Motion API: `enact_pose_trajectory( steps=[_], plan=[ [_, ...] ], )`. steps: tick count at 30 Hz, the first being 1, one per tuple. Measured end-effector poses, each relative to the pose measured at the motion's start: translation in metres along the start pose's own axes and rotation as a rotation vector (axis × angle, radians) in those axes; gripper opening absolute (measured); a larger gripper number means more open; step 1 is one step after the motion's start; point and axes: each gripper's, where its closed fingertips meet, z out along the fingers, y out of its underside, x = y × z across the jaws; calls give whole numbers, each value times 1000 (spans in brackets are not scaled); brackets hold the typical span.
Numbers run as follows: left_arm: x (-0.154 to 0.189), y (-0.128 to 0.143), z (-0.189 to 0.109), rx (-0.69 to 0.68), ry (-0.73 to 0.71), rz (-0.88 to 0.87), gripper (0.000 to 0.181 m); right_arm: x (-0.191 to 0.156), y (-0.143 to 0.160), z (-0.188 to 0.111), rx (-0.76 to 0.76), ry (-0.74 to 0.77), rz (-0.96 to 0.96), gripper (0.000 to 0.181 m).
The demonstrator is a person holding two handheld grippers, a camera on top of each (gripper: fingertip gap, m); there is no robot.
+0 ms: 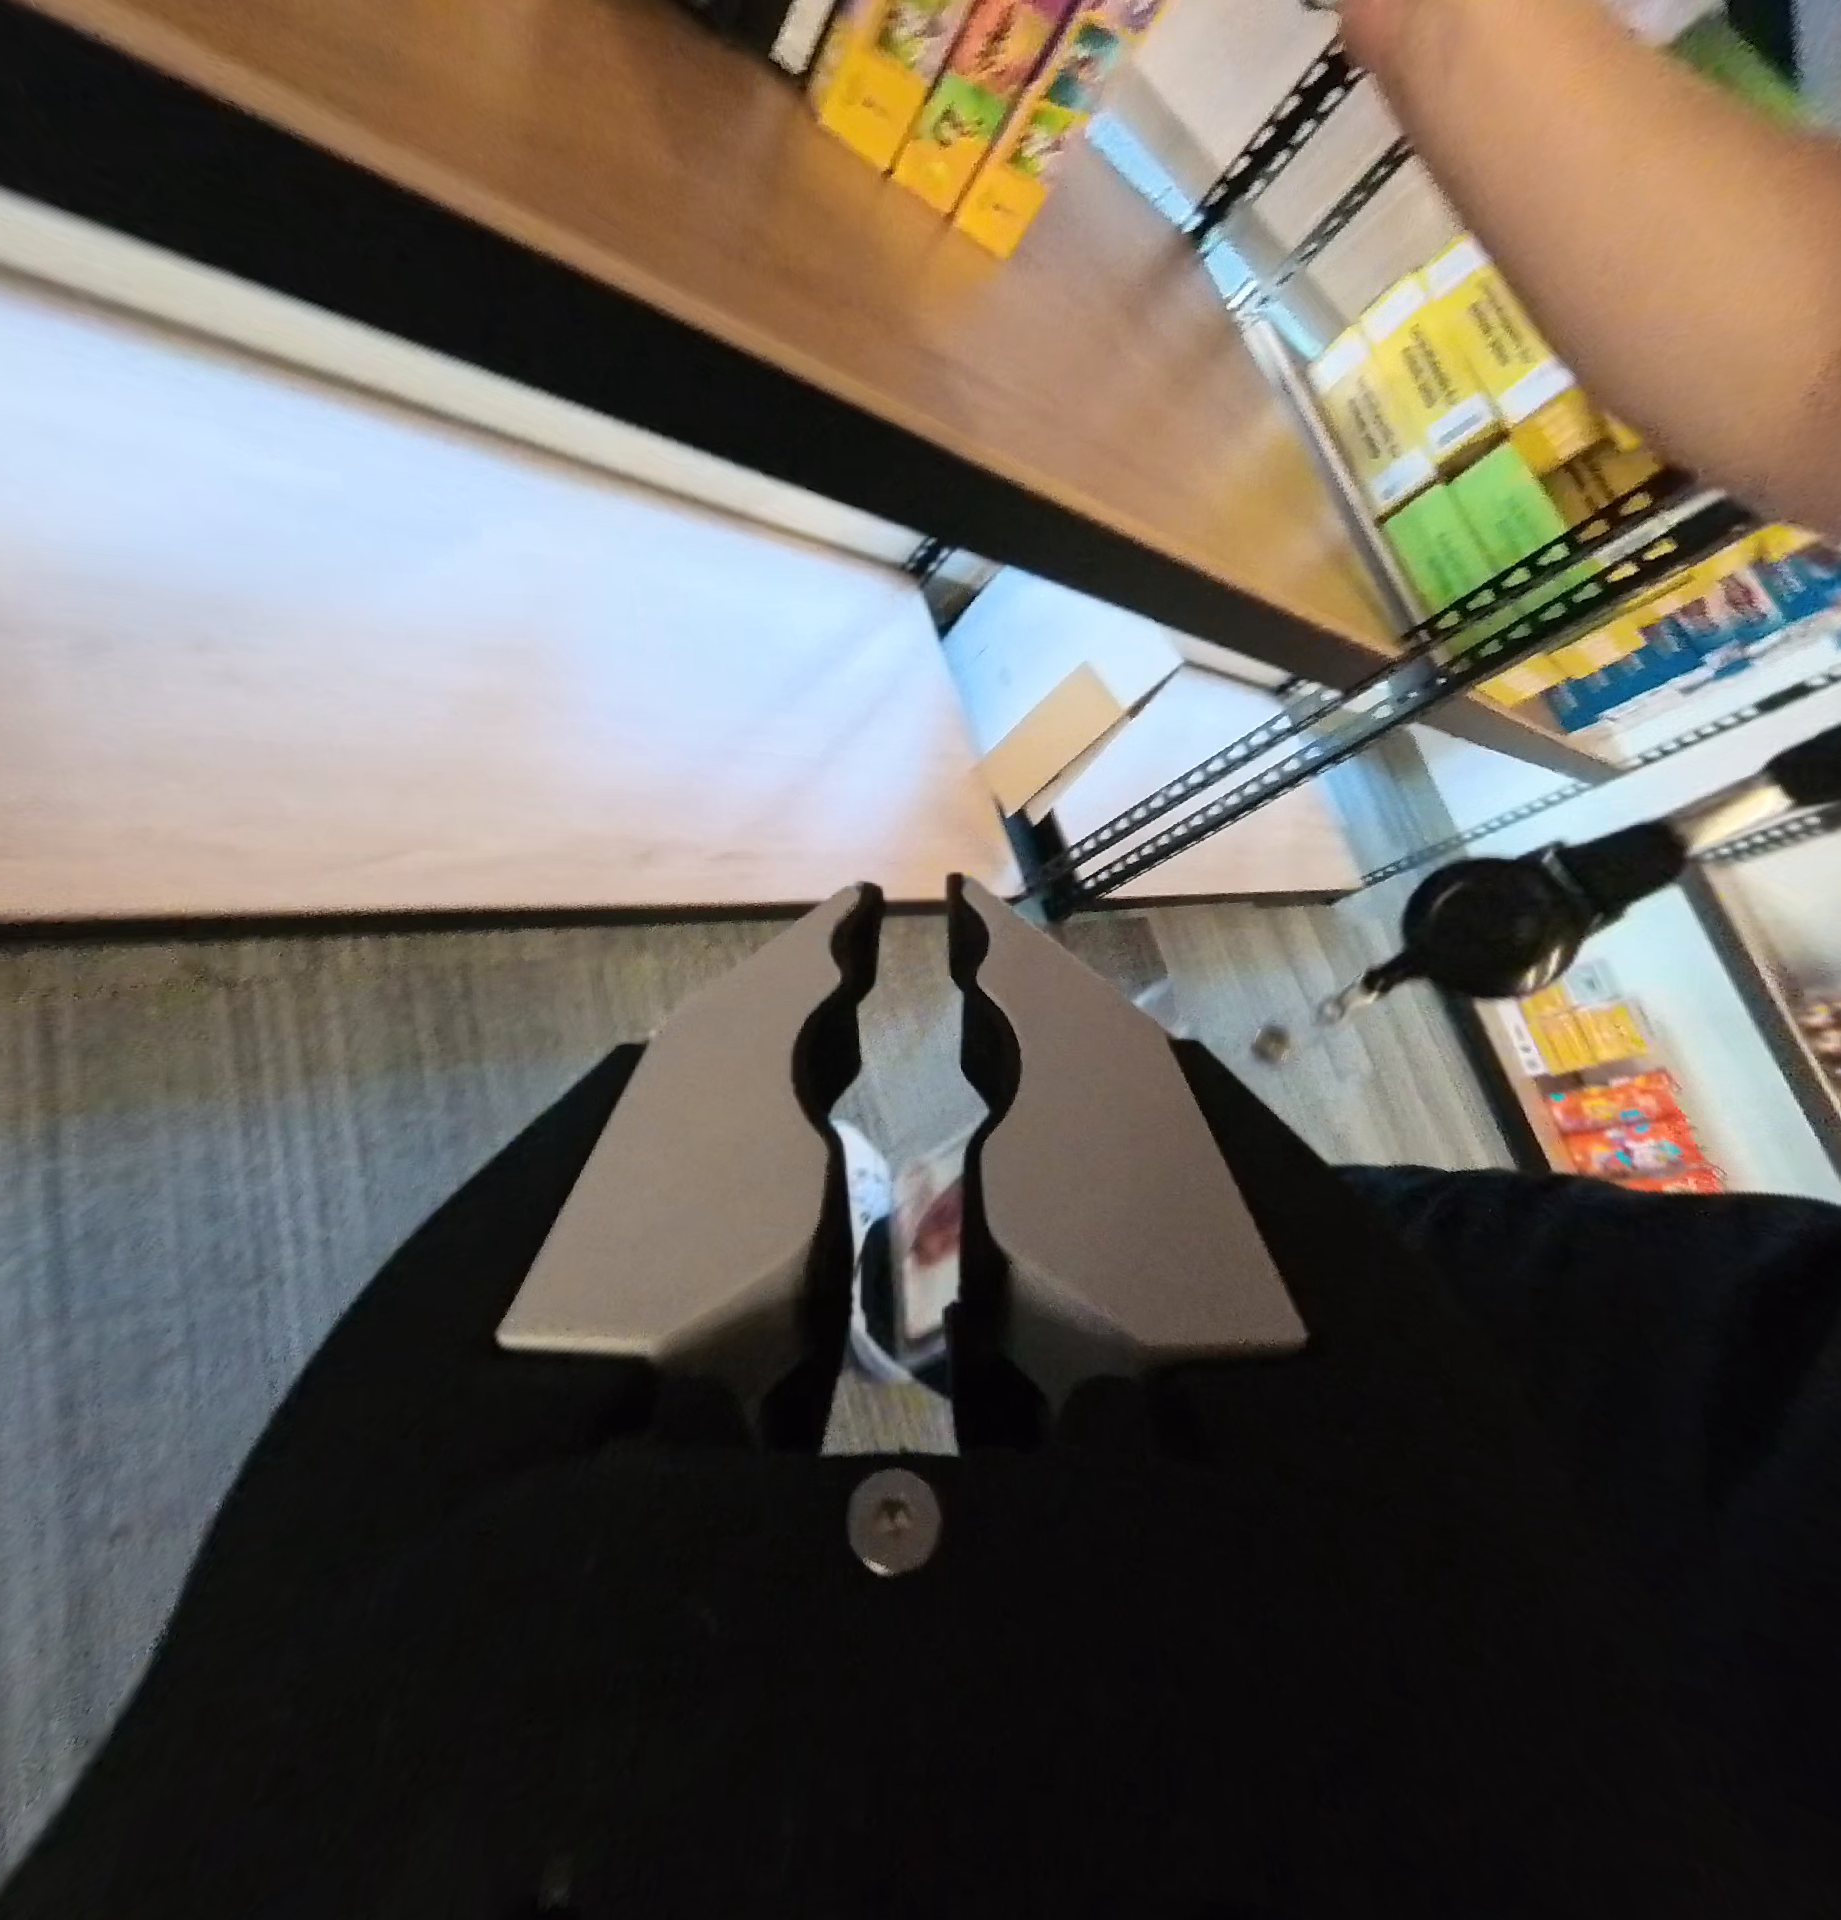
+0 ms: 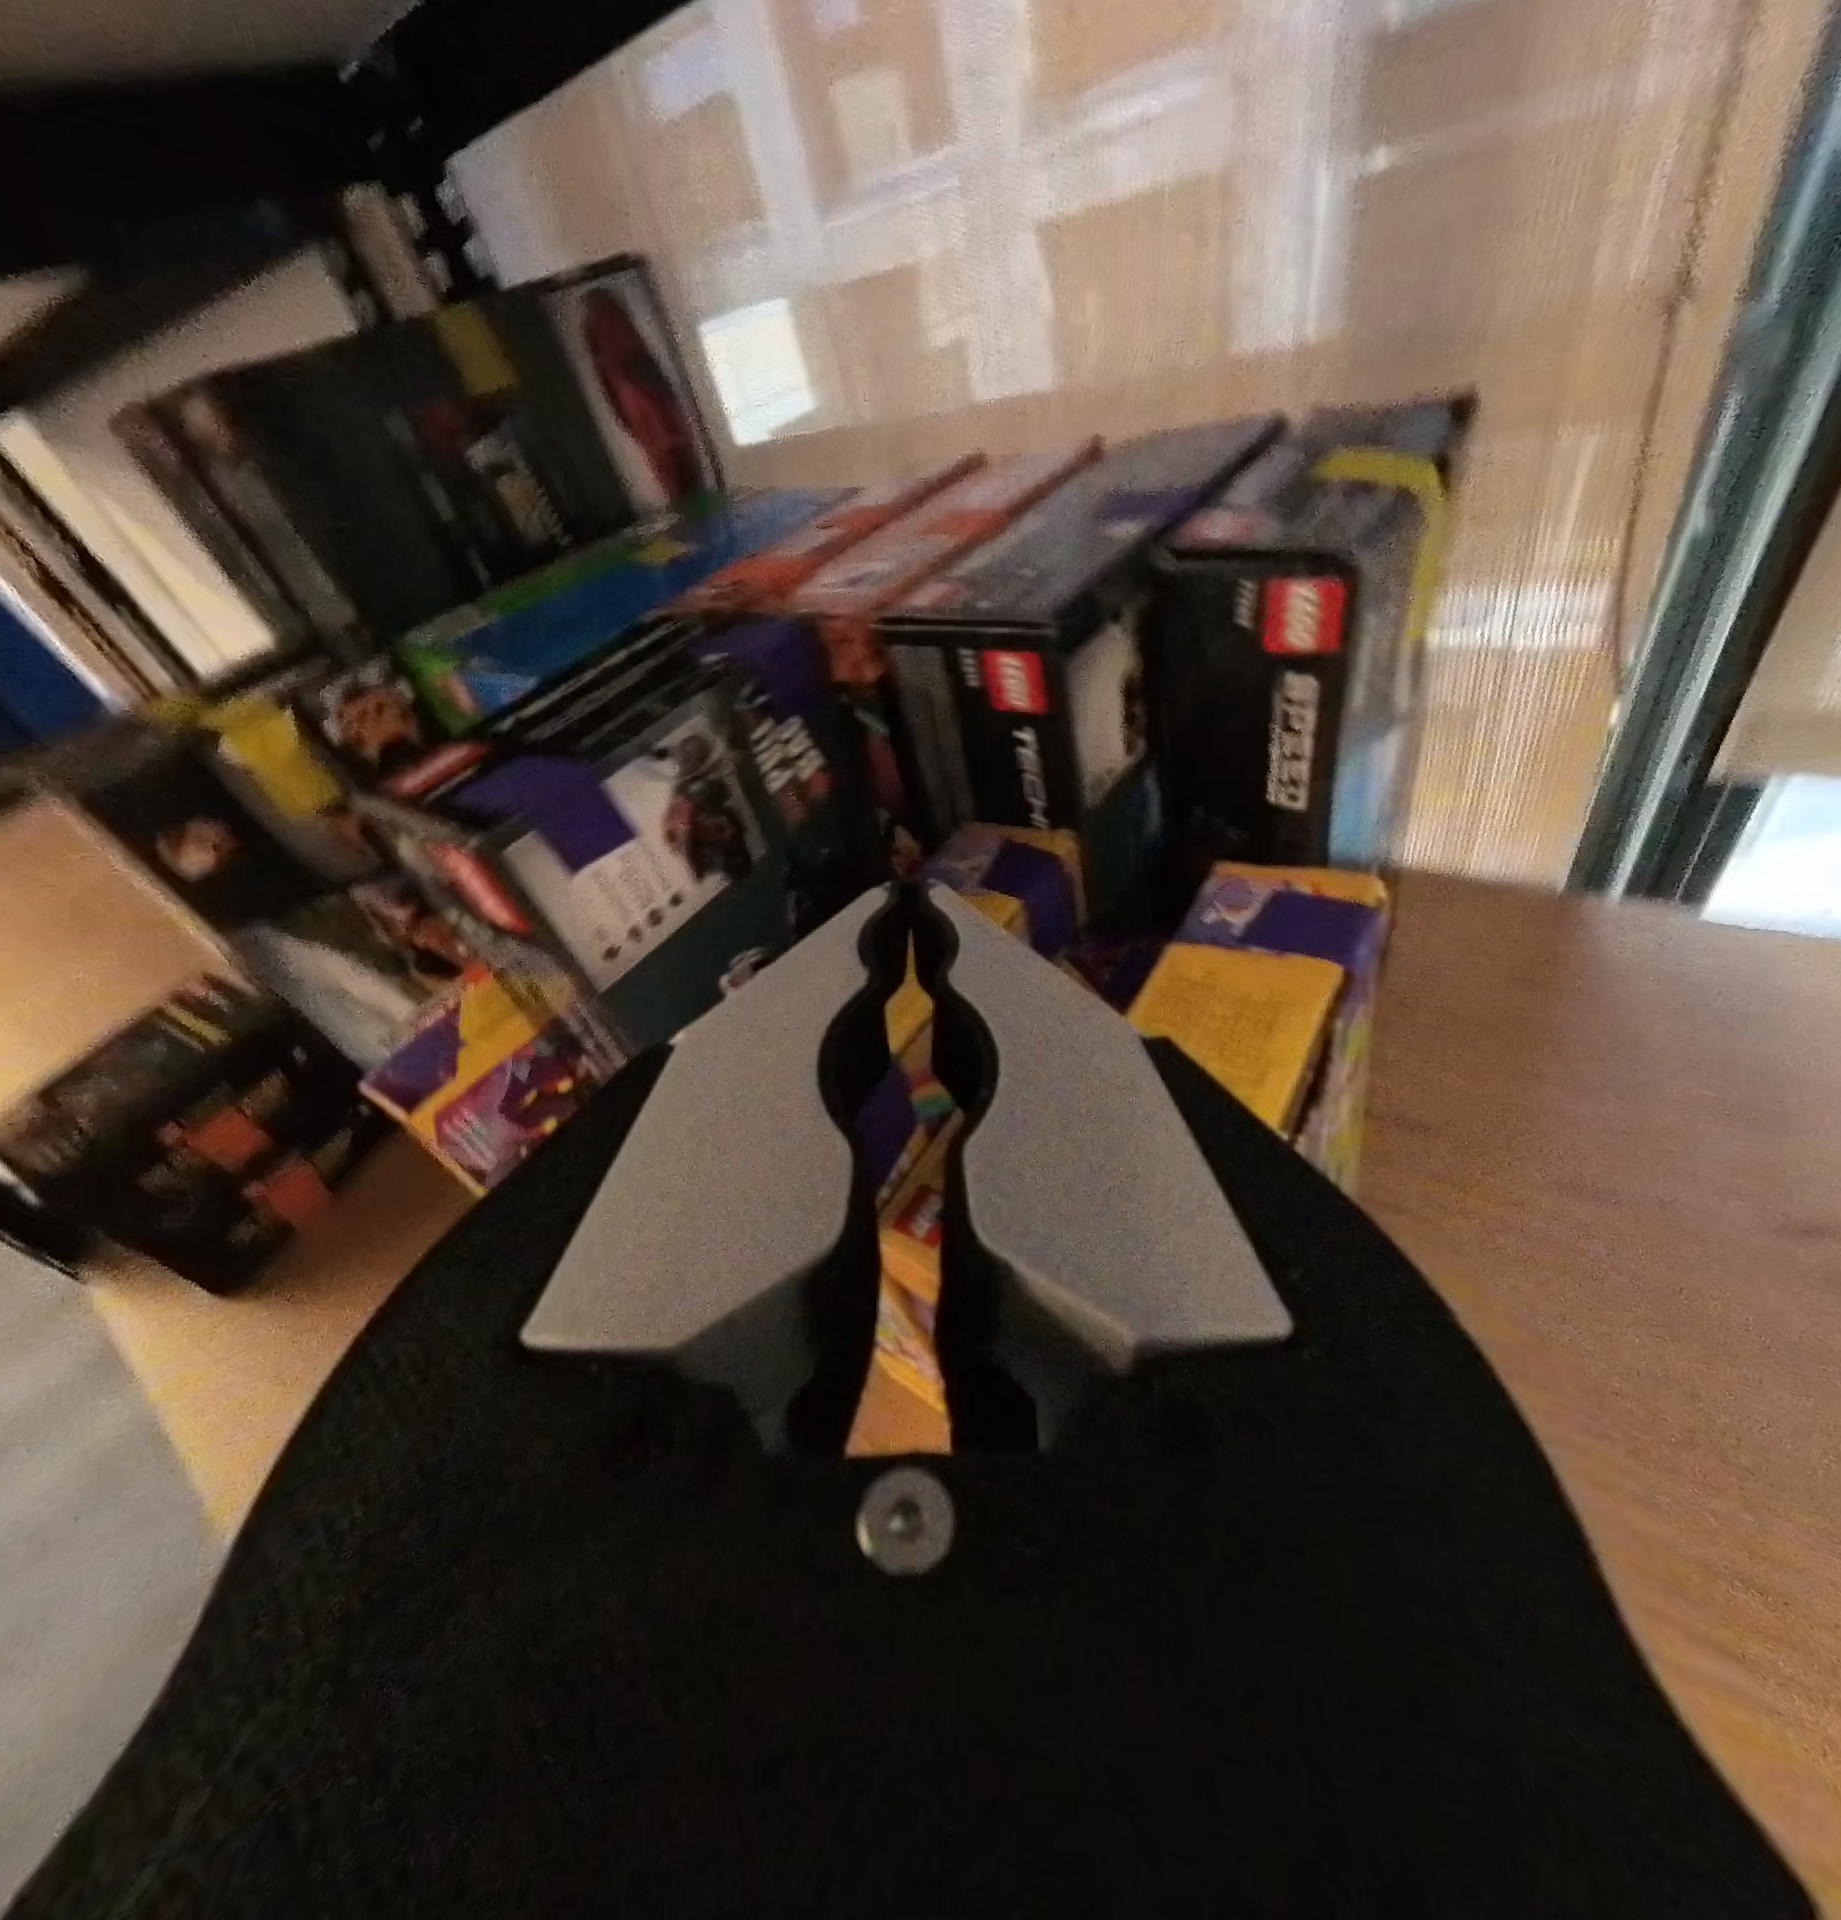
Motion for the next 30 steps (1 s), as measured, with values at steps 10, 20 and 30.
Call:
enact_pose_trajectory(
  steps=[10, 20, 30],
  plan=[
    [-20, 30, 10, -30, -156, -42, 9, 41, -57, 32, -14, -184, 207, 0],
    [19, -8, 44, 73, -37, -52, 9, -202, 42, 33, -70, -498, -285, 42],
    [-34, 15, -58, 111, -113, -142, 9, -330, 72, 170, 6, -318, -348, 94]
  ],
)
